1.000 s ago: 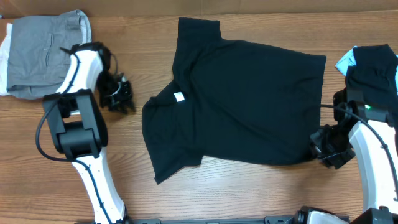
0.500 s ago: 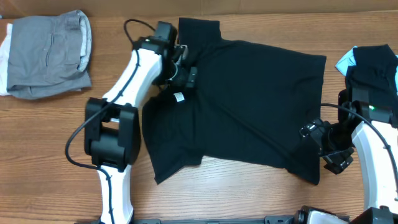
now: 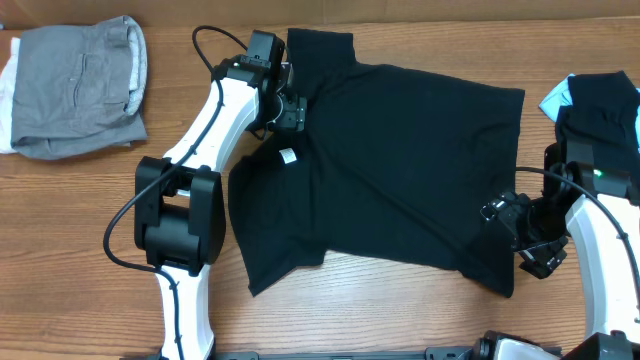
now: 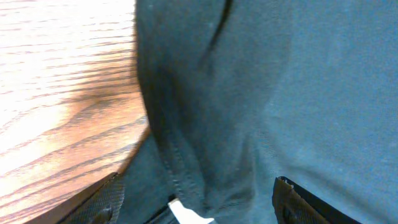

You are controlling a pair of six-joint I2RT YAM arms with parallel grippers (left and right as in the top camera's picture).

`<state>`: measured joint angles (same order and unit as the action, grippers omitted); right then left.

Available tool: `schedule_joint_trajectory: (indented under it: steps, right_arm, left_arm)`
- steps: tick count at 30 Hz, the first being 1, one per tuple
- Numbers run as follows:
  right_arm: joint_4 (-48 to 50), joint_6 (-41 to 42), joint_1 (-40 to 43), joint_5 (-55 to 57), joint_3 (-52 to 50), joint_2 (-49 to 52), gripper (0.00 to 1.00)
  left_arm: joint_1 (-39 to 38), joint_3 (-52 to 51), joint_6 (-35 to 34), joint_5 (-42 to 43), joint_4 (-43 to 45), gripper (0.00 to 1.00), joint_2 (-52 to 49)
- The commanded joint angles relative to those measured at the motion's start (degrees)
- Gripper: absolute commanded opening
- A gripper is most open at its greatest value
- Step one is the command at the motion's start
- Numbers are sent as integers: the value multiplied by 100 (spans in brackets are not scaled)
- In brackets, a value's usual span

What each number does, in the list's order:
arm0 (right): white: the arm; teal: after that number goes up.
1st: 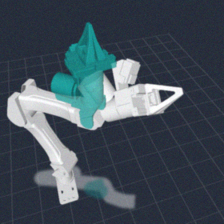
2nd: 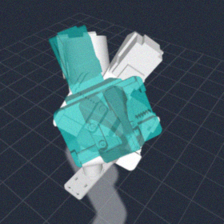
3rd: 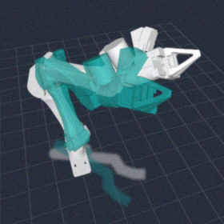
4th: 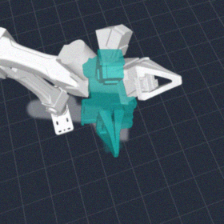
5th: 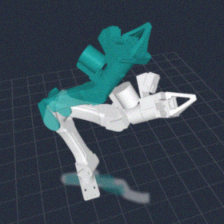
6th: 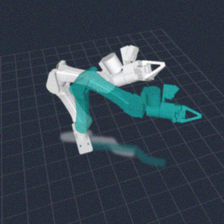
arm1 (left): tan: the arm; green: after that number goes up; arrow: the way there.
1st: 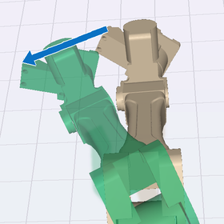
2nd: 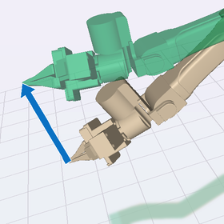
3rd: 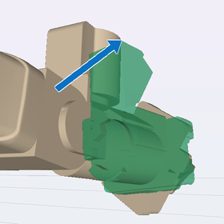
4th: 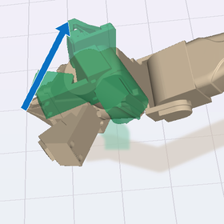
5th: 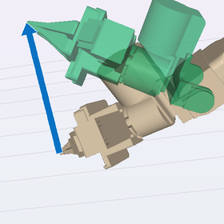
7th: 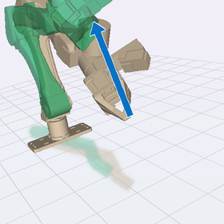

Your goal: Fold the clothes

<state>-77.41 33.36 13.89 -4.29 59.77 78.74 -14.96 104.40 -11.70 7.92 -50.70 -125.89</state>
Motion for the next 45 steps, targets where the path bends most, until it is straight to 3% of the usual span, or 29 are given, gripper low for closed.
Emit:
schedule_joint_trajectory:
  steps: [1, 9, 15, 21, 25, 29, 37, 45]
  right_arm:
    - [-4, -44, 26, -35, 31, -50, 100]
    - [-55, -44, 26, -33, 31, -50, 100]
    - [-111, -44, 28, -33, 31, -52, 100]
    - [-140, -44, 26, -35, 31, -50, 100]
    - [-144, -44, 28, -35, 31, -50, 100]
    - [-164, -44, 26, -35, 31, -52, 100]
    - [-195, -44, 28, -35, 31, -52, 100]
    - [-195, -44, 28, -33, 31, -52, 100]
  left_arm:
    - [-7, 81, -122, 264, -4, 77, 52]
    - [-7, 74, -201, 278, -44, 76, -142]
    - [-7, 74, -199, 520, 76, 68, -227]
    - [-4, 74, -179, 522, 186, 37, -227]
    - [-7, 74, -155, 518, 160, 30, -229]
    - [-7, 74, -114, 496, 190, 4, -229]
    - [74, 76, 15, 284, 514, 4, -229]
    - [529, 367, 284, -824, 1178, 4, -227]
